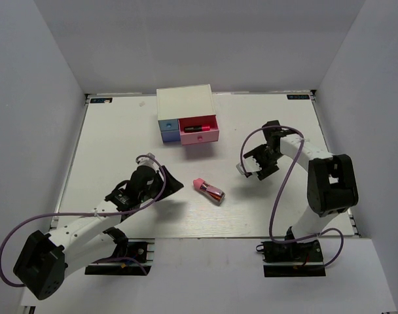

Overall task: Sort the stationery into containers
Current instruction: Pick up the pen from the center of the board.

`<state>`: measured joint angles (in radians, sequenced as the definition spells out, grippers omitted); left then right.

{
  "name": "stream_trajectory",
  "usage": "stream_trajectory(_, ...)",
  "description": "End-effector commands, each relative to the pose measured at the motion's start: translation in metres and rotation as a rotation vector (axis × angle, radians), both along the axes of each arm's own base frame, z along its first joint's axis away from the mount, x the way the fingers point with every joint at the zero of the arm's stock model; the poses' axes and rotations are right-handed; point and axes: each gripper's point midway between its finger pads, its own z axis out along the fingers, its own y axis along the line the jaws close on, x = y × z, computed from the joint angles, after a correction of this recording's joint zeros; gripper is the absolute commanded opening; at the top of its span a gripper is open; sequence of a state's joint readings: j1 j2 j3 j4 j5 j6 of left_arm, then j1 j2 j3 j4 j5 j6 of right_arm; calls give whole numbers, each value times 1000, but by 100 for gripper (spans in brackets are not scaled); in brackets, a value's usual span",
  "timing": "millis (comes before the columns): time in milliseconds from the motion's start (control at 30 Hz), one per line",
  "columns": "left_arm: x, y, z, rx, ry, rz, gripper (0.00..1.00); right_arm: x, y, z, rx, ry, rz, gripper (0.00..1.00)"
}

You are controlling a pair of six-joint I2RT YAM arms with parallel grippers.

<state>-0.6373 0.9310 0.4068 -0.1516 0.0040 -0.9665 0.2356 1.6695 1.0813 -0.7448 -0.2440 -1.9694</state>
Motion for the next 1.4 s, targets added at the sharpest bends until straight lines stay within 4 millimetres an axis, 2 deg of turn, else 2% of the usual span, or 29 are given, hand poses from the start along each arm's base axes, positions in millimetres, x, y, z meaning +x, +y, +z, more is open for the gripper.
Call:
stream_trajectory(0,1,5,0,20,-10,18,71,2,-6,2,-64,22,103,70)
stream_trajectory(167,0,6,-2,25,-3,18,71,7,-13,-16,-107,62,91,68)
stream_trajectory(267,2,6,-1,30,-6,26,71,11,-15,-17,-122,76,80,67)
stream_trajectory(433,5,4,1,32,-3,26,71,11,-20,-31,-165,134,77,64)
stream_trajectory(467,4,5,-3,43,11,25,71,14,-21,-30,-167,131,72,64)
stream_trajectory(533,4,5,-3,43,11,25,71,6,-25,-36,-189,180,68,59)
stream_trajectory(633,7,5,-2,47,8,33,71,4,-27,-37,-202,222,58,54)
stream_trajectory(767,6,5,-4,53,15,33,71,-9,-27,-35,-205,295,61,45)
stream_trajectory(900,8,4,-3,53,15,33,71,-17,-13,-25,-133,315,65,37)
stream_trajectory(967,9,3,-1,47,8,33,71,-20,0,-10,-57,306,45,31)
stream_trajectory(1000,9,3,-1,47,8,33,71,-14,8,-1,-23,286,38,29)
stream_trajectory(1033,9,3,-4,53,15,33,71,-16,26,16,81,295,-8,27)
stream_trajectory(1067,9,3,-4,53,15,33,71,-9,35,30,125,273,-25,25)
stream_trajectory(1100,9,3,-4,53,15,33,71,-9,42,39,162,289,-71,21)
stream_trajectory(1133,10,2,-2,47,8,33,71,2,65,70,281,252,-70,19)
stream_trajectory(1200,10,3,-5,53,15,33,71,9,84,102,401,247,-149,16)
stream_trajectory(1233,10,0,-3,41,11,24,71,18,99,128,473,209,-143,14)
stream_trajectory(1267,10,0,-6,49,20,24,71,27,107,147,532,198,-227,14)
stream_trajectory(1367,12,-3,-7,41,22,16,71,29,133,196,675,184,-255,14)
